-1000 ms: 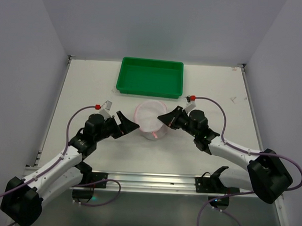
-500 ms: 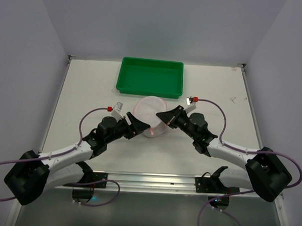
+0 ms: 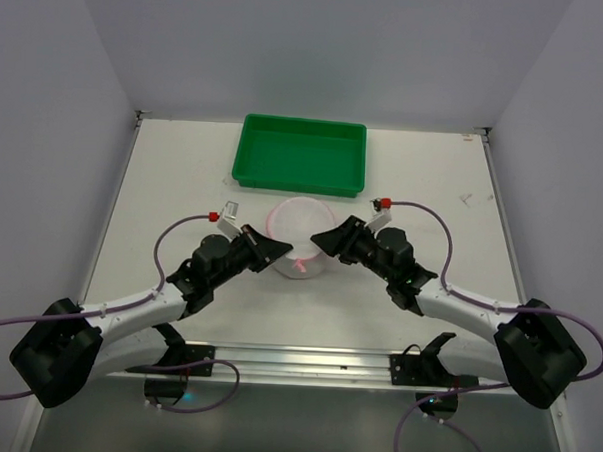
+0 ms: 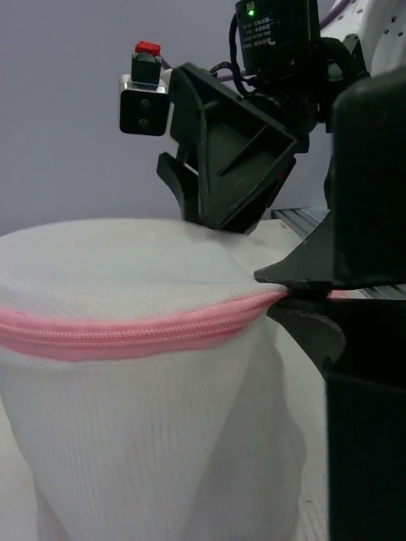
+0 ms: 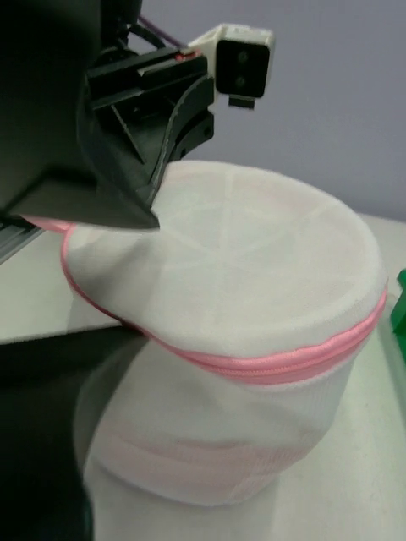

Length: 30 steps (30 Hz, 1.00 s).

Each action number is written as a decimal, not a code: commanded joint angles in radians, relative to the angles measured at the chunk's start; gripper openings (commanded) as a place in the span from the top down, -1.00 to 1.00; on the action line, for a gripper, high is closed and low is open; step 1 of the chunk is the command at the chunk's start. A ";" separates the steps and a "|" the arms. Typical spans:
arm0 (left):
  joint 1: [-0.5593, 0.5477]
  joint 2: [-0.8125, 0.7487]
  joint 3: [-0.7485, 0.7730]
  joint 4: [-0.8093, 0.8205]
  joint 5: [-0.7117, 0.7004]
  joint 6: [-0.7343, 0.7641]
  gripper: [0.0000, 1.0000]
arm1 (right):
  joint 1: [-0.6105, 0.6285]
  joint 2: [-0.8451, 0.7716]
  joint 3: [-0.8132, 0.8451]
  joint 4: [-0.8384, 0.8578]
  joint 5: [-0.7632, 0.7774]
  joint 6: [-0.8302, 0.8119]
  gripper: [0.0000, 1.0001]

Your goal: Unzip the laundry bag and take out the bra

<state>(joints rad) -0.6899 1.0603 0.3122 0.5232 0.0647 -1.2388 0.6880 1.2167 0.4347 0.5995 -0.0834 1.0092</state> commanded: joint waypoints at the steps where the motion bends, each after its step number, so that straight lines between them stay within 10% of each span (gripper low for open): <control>1: -0.003 -0.019 -0.005 0.074 -0.043 0.006 1.00 | -0.001 -0.069 0.087 -0.268 0.034 -0.210 -0.19; 10: -0.005 0.061 0.054 -0.005 -0.084 -0.002 1.00 | 0.094 -0.263 0.234 -0.595 0.057 -0.362 -0.35; 30: -0.013 0.076 0.117 -0.101 -0.128 -0.022 1.00 | 0.248 0.021 0.272 -0.426 0.033 -0.274 0.09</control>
<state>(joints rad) -0.6960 1.1683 0.4004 0.4236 -0.0132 -1.2484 0.9314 1.2087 0.6682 0.1009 -0.0692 0.7200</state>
